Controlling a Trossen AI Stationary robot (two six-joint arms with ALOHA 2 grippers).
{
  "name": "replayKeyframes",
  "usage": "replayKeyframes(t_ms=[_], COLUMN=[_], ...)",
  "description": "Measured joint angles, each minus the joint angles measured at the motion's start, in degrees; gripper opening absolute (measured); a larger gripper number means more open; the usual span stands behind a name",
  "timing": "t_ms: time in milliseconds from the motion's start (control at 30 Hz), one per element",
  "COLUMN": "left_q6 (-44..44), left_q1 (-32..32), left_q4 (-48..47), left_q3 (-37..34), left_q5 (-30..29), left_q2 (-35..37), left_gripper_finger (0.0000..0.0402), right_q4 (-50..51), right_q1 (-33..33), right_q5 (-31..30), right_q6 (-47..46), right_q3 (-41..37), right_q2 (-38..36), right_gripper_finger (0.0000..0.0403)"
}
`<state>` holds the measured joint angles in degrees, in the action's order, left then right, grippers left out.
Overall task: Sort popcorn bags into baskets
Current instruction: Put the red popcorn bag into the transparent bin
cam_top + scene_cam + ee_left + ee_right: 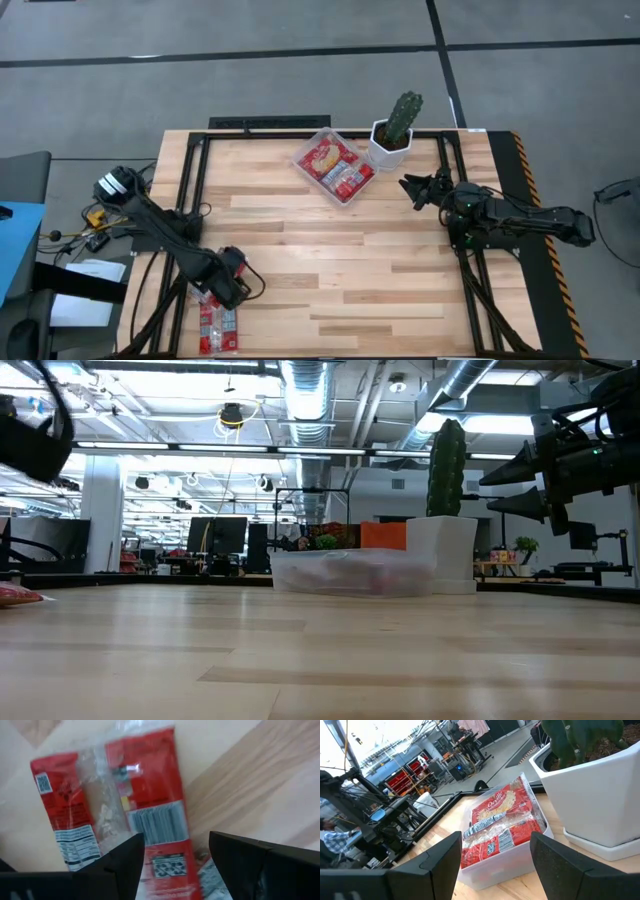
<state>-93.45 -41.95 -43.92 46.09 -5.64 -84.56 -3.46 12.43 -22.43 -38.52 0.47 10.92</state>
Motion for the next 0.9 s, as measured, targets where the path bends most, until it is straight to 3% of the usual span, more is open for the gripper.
replayKeyframes(t_ms=[300,400,533,733,900], left_q6=[2.88,1.75,-0.19,1.52,4.31], left_q1=[0.0,0.52,0.79,2.42,6.68], left_q4=[-0.9,-0.9,-1.6,-1.85,-0.69], left_q3=[0.59,0.59,0.48,1.41,3.48], left_q5=[5.7,7.12,7.92,8.03,-0.24], left_q2=[-9.24,-9.41,-9.19,-7.38,-1.65], left_gripper_finger=[0.0203,0.0151,0.003,0.0005,0.0], right_q4=[0.01,0.0,0.0,0.0,0.0], right_q1=[0.0,0.0,0.0,0.0,0.04], right_q5=[-0.01,0.0,0.0,0.0,0.0], right_q6=[0.0,-0.02,-0.02,-0.04,-0.04], right_q3=[0.0,0.0,0.0,0.0,-0.01], right_q2=[0.0,0.0,0.0,0.0,-0.01], right_gripper_finger=[0.026,0.026,0.026,0.026,0.026])
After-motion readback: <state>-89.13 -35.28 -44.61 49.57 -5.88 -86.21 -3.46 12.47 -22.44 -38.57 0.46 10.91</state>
